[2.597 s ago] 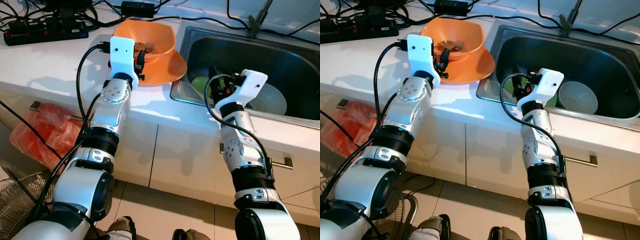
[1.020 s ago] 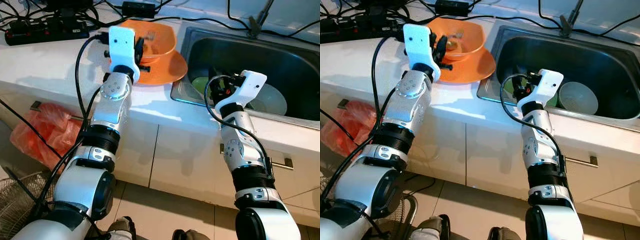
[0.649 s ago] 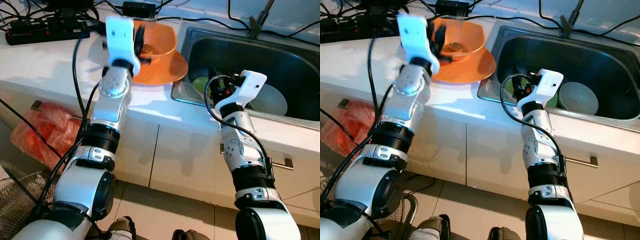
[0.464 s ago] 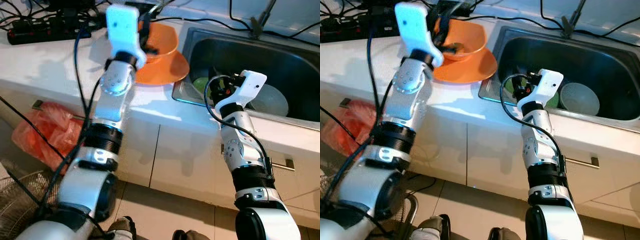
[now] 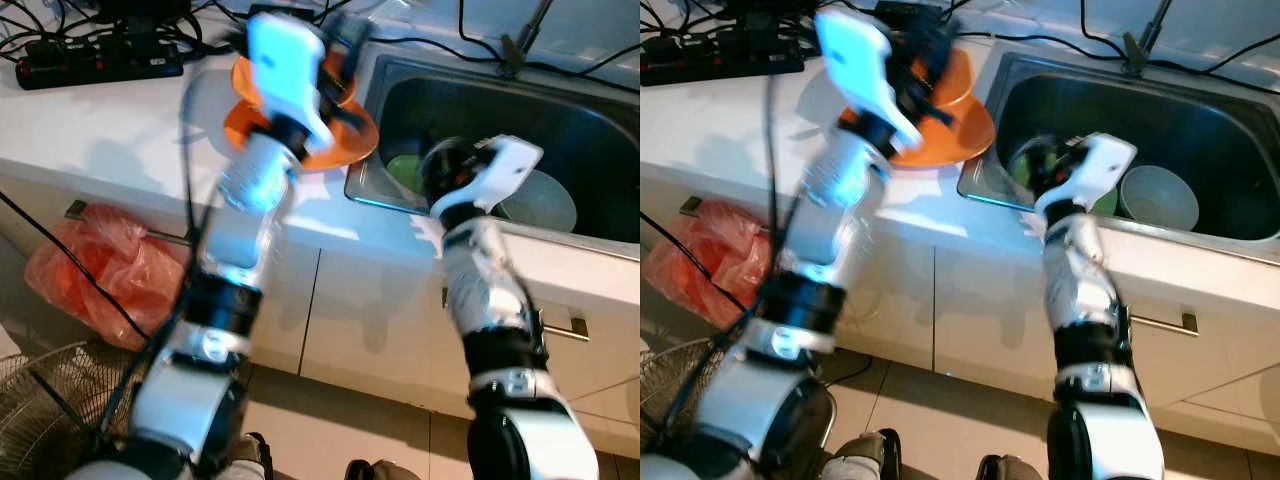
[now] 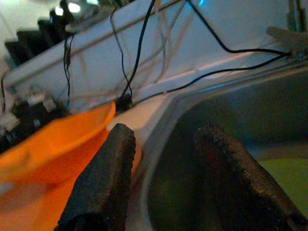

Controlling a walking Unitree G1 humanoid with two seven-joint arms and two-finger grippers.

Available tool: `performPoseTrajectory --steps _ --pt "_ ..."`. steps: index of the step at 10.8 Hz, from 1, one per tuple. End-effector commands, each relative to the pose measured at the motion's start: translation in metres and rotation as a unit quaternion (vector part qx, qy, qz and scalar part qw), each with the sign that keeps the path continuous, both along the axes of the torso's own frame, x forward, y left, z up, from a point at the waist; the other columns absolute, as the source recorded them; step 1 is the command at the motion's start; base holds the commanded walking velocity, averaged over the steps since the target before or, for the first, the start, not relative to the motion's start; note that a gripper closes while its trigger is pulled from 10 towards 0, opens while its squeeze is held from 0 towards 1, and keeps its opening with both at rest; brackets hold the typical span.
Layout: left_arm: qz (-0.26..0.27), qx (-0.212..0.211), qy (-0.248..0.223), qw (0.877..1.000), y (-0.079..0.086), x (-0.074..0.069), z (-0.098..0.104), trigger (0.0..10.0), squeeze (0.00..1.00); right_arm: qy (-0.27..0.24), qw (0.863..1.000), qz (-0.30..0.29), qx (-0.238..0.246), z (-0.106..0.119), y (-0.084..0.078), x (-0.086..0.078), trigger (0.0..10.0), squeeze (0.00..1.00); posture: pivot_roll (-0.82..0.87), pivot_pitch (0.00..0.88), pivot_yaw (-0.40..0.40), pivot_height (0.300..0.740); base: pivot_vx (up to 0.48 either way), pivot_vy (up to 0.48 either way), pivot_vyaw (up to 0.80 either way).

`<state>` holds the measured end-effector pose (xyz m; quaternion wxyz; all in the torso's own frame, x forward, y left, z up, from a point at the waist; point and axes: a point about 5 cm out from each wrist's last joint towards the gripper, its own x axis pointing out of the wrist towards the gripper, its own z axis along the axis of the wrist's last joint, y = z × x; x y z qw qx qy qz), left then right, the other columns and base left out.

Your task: Kitchen organization

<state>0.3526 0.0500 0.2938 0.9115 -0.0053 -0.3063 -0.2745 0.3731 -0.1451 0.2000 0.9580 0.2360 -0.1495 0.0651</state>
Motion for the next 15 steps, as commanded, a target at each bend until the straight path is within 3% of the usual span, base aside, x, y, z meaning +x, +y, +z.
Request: performPoseTrajectory --steps 1,2,3,4,5,7,10,15 --pt "-0.014 0.001 -0.009 1.0 -0.005 -0.005 0.004 10.0 0.0 -0.003 0.999 -0.001 0.042 0.009 -0.005 0.001 10.0 0.0 0.06 0.101 -0.081 0.74 0.0 0.0 0.0" --pt "-0.015 0.0 -0.007 1.0 -0.006 -0.005 0.003 10.0 0.0 0.003 0.998 0.002 0.064 0.009 -0.006 0.002 10.0 0.0 0.06 0.101 -0.081 0.74 0.0 0.0 0.0" --pt "-0.021 0.0 0.004 1.0 -0.006 -0.007 -0.002 10.0 0.0 0.028 0.983 0.018 0.179 0.01 -0.011 0.006 10.0 0.0 0.06 0.103 -0.079 0.74 0.0 0.0 0.0" --pt "-0.022 0.004 0.011 1.0 -0.007 -0.008 -0.006 10.0 0.0 0.04 0.968 0.038 0.244 0.01 -0.012 0.007 10.0 0.0 0.06 0.108 -0.077 0.74 0.0 0.0 0.0" --pt "-0.022 0.006 0.014 1.0 -0.008 -0.008 -0.007 10.0 0.0 0.045 0.963 0.044 0.264 0.01 -0.012 0.007 10.0 0.0 0.06 0.109 -0.077 0.74 0.0 0.0 0.0" --pt "-0.023 0.01 0.025 0.999 -0.008 -0.009 -0.014 10.0 0.0 0.059 0.93 0.085 0.352 0.013 -0.009 0.007 10.0 0.0 0.06 0.114 -0.074 0.74 0.0 0.0 0.0" --pt "-0.032 0.026 0.049 0.998 -0.015 -0.012 -0.026 10.0 0.0 0.058 0.904 0.162 0.39 0.026 0.004 0.002 10.0 0.0 0.05 0.103 -0.064 0.74 0.0 0.0 0.0" --pt "-0.046 0.052 0.076 0.995 -0.022 -0.014 -0.041 10.0 0.0 0.06 0.895 0.191 0.398 0.031 0.008 -0.004 10.0 0.0 0.04 0.09 -0.055 0.74 0.0 0.0 0.0"
